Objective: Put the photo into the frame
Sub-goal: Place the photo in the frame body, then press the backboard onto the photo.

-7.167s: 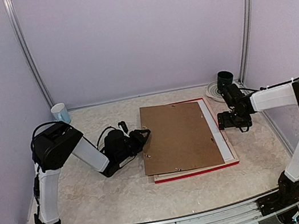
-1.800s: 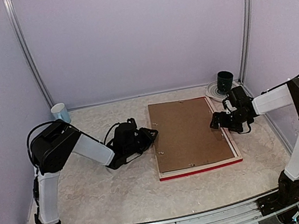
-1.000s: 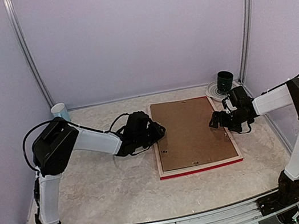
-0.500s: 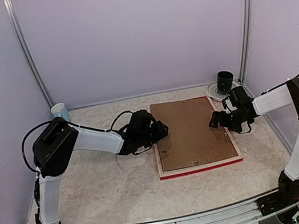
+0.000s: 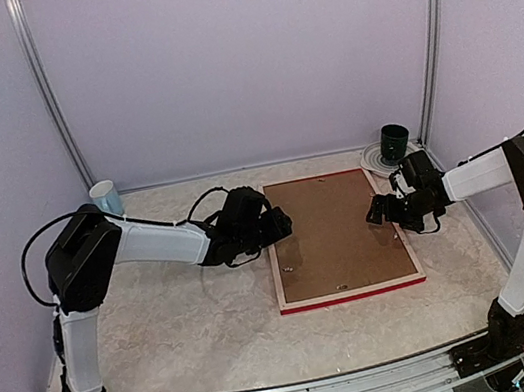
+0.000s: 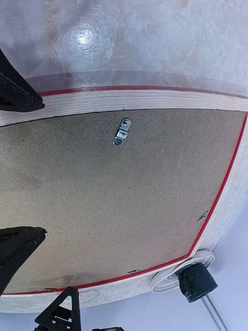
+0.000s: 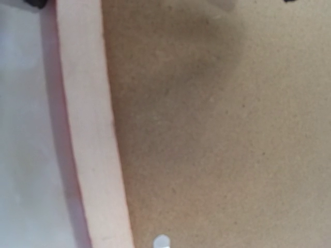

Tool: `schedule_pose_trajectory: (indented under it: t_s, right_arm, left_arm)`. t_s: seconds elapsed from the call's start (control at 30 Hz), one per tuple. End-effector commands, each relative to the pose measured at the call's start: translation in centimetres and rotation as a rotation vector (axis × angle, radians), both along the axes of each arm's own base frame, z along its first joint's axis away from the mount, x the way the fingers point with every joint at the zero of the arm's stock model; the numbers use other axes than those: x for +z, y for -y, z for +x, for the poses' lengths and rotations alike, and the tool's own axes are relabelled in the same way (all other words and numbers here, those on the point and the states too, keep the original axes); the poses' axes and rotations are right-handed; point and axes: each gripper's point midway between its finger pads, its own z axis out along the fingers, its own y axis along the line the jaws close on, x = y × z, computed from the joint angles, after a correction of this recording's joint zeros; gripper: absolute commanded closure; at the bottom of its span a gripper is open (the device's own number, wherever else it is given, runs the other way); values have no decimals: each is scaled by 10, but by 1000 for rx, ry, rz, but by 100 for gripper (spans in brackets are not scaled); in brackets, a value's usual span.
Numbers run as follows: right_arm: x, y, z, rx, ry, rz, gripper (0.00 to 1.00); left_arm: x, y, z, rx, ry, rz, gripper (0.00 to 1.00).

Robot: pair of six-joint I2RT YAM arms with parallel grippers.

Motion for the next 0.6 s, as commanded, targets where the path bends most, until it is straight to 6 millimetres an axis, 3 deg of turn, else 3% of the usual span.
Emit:
schedule_pose_trajectory:
  t_s: [0.0, 0.23, 0.57]
  right_arm:
    - [10, 8, -1, -25, 10, -16, 1]
    - [27, 18, 6, -44, 47, -54, 1]
    - [23, 31, 8, -72, 51, -127, 1]
  left_arm:
    - [25, -9, 0, 13, 54, 21, 22]
    - [14, -32, 15, 42, 50, 84, 22]
    - [-14, -39, 16, 32, 29, 231, 30]
